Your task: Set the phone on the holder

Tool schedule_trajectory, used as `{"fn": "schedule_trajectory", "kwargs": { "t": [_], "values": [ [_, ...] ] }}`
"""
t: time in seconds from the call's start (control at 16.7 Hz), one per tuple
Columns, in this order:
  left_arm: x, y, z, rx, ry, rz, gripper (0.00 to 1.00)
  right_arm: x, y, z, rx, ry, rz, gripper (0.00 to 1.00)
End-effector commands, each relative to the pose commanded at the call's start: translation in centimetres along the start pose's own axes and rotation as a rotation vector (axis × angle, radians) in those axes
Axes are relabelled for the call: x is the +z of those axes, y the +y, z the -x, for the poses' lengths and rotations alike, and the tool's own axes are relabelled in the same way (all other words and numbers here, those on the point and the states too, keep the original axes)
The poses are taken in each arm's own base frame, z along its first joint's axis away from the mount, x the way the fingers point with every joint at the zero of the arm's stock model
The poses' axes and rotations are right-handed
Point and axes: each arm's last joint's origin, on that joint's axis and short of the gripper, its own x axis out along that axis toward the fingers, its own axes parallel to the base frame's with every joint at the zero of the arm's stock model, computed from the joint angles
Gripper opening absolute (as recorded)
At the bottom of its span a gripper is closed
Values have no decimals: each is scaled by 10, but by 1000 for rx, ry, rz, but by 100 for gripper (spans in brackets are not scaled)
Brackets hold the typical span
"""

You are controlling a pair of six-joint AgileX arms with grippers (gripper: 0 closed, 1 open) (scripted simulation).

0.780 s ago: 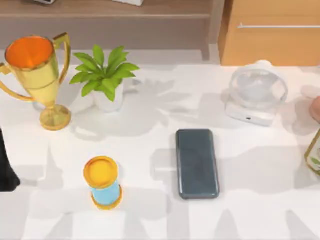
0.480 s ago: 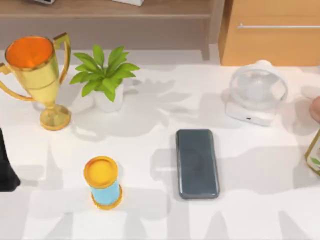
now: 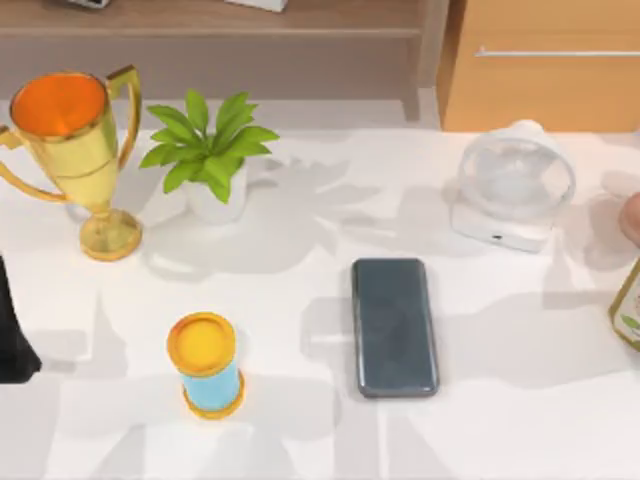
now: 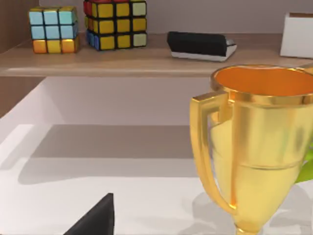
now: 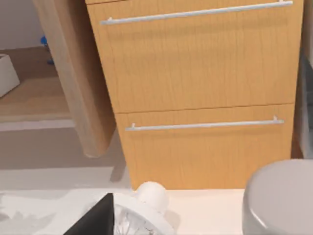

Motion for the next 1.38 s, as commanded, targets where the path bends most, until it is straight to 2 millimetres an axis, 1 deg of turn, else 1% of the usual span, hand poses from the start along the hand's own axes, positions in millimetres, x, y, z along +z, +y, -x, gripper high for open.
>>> {"fn": "schedule_trajectory", "kwargs": {
  "t": [0.12, 0.24, 0.36, 0.48, 0.6, 0.72, 0.78, 0.9, 1.02, 1.14, 1.26, 1.38],
  "values": [
    [0, 0, 0, 0, 0, 0, 100, 31, 14, -19, 30, 110, -33, 100],
    [0, 0, 0, 0, 0, 0, 100, 54, 31, -47, 55, 247, -62, 100],
    [0, 0, 0, 0, 0, 0, 100, 65, 53, -82, 70, 403, -82, 100],
    [0, 0, 0, 0, 0, 0, 100, 62, 78, -120, 68, 575, -92, 100],
    [0, 0, 0, 0, 0, 0, 100, 43, 105, -158, 44, 758, -90, 100],
    [0, 0, 0, 0, 0, 0, 100, 14, 130, -188, 2, 929, -78, 100],
    [0, 0, 0, 0, 0, 0, 100, -2, 142, -201, -22, 1005, -68, 100],
    [0, 0, 0, 0, 0, 0, 100, -35, 165, -218, -72, 1135, -45, 100],
    [0, 0, 0, 0, 0, 0, 100, -65, 183, -228, -118, 1233, -19, 100],
    [0, 0, 0, 0, 0, 0, 100, -89, 195, -233, -155, 1299, 3, 100],
    [0, 0, 0, 0, 0, 0, 100, -103, 202, -234, -177, 1334, 17, 100],
    [0, 0, 0, 0, 0, 0, 100, -105, 203, -234, -182, 1341, 20, 100]
  ]
}}
